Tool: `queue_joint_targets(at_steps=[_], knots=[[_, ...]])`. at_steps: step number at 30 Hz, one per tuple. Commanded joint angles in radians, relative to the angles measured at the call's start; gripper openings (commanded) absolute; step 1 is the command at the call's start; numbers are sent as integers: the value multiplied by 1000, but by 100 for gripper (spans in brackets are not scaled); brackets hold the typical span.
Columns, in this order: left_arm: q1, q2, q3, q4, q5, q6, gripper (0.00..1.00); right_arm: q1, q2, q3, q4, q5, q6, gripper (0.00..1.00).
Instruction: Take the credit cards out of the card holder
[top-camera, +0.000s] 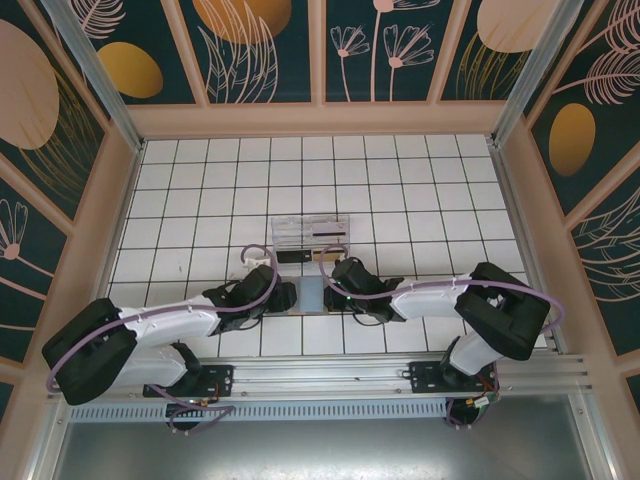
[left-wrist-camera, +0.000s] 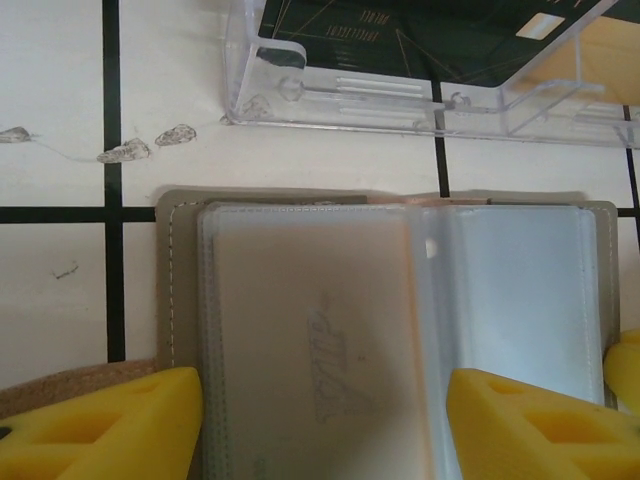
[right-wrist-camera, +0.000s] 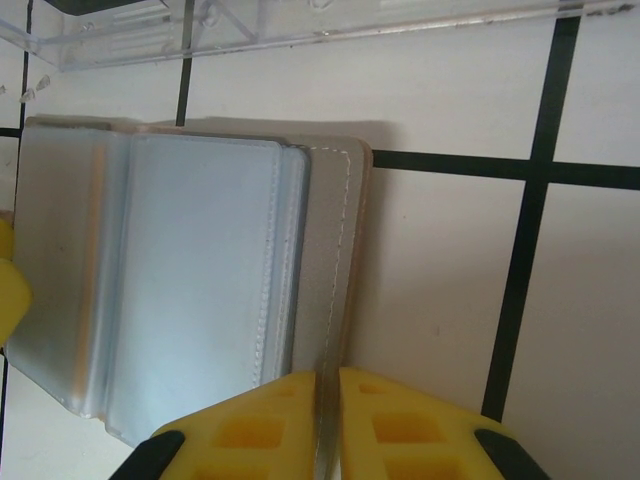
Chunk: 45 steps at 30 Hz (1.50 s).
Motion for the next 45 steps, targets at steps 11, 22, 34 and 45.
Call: queue_joint_targets(at_steps=[11,22,34,45], knots=[[5,-32,-22,86,73,14,66,-1,29,18,-17,-16,-15,15],[5,9,-49,199,169,3,66,0,45,33,-22,-24,-14,15],[5,-52,-62,195,167,7,99,-1,42,23,-16,-19,-6,16],[7,-142,-57,76,57,16,96,-20,-107,20,-68,45,-9,22]])
